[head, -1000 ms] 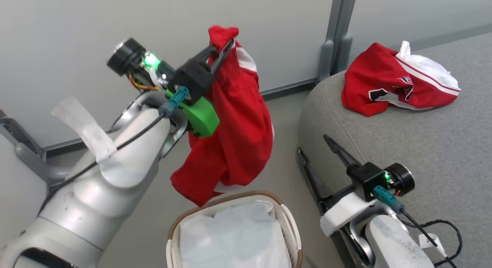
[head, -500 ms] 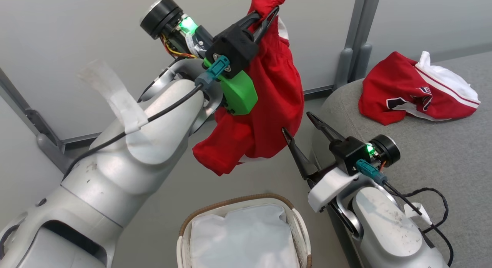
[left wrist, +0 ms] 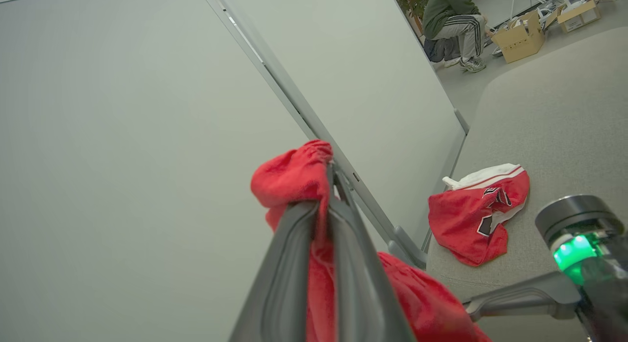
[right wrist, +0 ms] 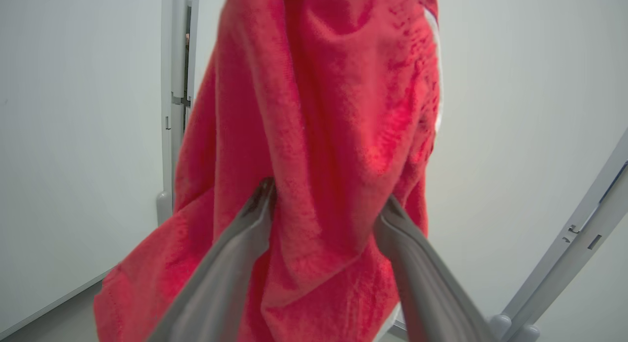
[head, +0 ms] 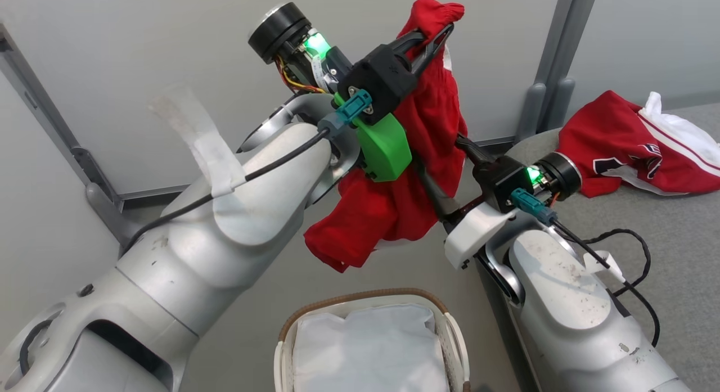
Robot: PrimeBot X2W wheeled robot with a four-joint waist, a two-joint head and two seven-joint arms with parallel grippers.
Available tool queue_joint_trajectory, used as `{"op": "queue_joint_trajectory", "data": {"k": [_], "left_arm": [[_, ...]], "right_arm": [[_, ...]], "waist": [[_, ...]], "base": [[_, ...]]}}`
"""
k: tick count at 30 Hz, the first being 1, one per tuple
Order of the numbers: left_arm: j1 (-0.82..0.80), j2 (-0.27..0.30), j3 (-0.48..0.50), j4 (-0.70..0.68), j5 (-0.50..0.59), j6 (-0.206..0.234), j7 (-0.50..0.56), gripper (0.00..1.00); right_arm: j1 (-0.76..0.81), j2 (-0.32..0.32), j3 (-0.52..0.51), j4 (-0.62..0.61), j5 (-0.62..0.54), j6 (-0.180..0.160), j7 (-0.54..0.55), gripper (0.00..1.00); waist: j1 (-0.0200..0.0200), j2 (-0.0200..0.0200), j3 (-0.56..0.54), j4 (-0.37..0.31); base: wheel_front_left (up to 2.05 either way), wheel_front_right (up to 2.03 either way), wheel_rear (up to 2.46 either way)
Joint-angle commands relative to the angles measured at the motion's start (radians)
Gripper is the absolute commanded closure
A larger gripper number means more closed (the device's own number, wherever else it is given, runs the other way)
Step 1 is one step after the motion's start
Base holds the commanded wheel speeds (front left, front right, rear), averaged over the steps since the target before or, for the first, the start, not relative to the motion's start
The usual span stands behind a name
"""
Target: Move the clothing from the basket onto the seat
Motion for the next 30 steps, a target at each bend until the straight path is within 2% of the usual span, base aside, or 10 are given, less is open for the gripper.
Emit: {"op": "queue_joint_trajectory", "data": {"k": [1, 3, 4, 17, 18, 20, 22, 24, 27, 30], "left_arm": [[0.0, -0.006, -0.005, -0.009, -0.015, 0.0, -0.003, 1.0], [0.002, -0.008, -0.013, -0.019, -0.028, 0.0, -0.005, 1.0], [0.002, -0.009, -0.016, -0.024, -0.032, 0.0, -0.007, 1.0], [0.09, 0.031, 0.01, -0.007, -0.113, 0.01, -0.011, 1.0], [0.11, 0.034, 0.02, -0.002, -0.13, 0.012, -0.016, 0.95], [0.151, 0.042, 0.03, 0.008, -0.154, 0.017, -0.023, 0.6], [0.198, 0.054, 0.032, 0.021, -0.164, 0.022, -0.032, 0.46], [0.249, 0.057, 0.042, 0.034, -0.182, 0.031, -0.042, 0.0], [0.331, 0.06, 0.064, 0.05, -0.209, 0.045, -0.053, 0.0], [0.408, 0.062, 0.094, 0.038, -0.221, 0.04, -0.06, 0.0]], "right_arm": [[-0.015, -0.003, -0.004, 0.011, 0.002, -0.001, 0.0, 0.73], [-0.028, -0.003, -0.01, 0.025, -0.002, -0.001, 0.0, 0.98], [-0.035, -0.003, -0.013, 0.033, -0.004, -0.001, 0.0, 1.0], [-0.027, -0.003, -0.028, 0.03, 0.018, -0.001, 0.0, 1.0], [-0.023, -0.003, -0.037, 0.028, 0.013, -0.001, 0.0, 1.0], [-0.02, -0.003, -0.056, 0.027, -0.003, -0.001, 0.0, 1.0], [-0.016, -0.003, -0.08, 0.03, -0.019, -0.001, 0.0, 1.0], [-0.012, -0.003, -0.107, 0.032, -0.033, -0.001, 0.0, 1.0], [-0.007, -0.003, -0.157, 0.027, -0.04, -0.001, 0.0, 1.0], [-0.003, -0.003, -0.193, 0.021, -0.065, -0.001, 0.0, 1.0]], "waist": [[0.0001, 0.0, -0.003, 0.01], [0.0001, 0.0, -0.004, 0.018], [0.0001, 0.0, -0.005, 0.021], [0.0001, 0.0, -0.009, 0.016], [0.0001, 0.0, -0.009, 0.013], [0.0001, 0.0, -0.008, 0.007], [0.0001, 0.0, -0.007, 0.002], [0.0001, 0.0, -0.004, -0.003], [0.0001, 0.0, 0.0, -0.008], [0.0001, 0.0, 0.004, -0.013]], "base": [[0.0, 0.0, 0.0], [0.0, 0.0, 0.0], [0.0, 0.0, 0.0], [0.0, 0.0, 0.0], [0.0, 0.0, 0.0], [0.0, 0.0, 0.0], [0.0, 0.0, 0.0], [0.0, 0.0, 0.0], [0.0, 0.0, 0.0], [0.0, 0.0, 0.0]]}}
